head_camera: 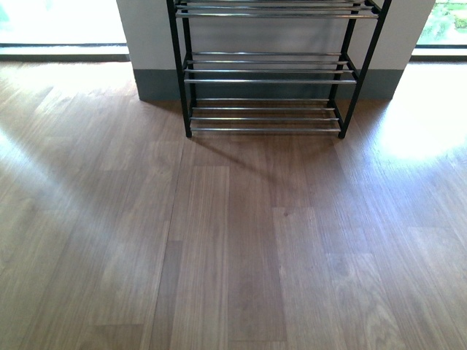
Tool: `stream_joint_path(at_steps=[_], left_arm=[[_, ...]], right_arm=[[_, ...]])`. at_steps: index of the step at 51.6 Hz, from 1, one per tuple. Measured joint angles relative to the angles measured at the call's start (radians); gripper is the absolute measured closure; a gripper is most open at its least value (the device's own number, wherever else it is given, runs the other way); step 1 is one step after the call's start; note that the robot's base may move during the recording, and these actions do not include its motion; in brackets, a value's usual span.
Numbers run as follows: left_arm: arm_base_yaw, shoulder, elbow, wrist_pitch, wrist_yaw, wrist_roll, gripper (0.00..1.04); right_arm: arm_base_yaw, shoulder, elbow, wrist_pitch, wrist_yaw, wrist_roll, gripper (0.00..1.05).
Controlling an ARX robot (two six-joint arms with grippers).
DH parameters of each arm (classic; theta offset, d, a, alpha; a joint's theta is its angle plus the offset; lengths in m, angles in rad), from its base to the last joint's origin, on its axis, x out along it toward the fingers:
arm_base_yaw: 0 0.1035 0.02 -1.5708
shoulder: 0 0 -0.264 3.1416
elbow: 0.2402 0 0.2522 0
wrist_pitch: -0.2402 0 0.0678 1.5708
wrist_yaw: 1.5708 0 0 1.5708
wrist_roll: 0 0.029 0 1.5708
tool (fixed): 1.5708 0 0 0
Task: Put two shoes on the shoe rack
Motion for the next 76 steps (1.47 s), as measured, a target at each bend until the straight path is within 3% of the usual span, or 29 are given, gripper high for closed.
stream_joint_path(at_steps=[76], left_arm=[[0.000,0.000,0.000,0.000,0.000,0.000,0.09]], right_arm=[[0.000,0.000,0.000,0.000,0.000,0.000,0.09]])
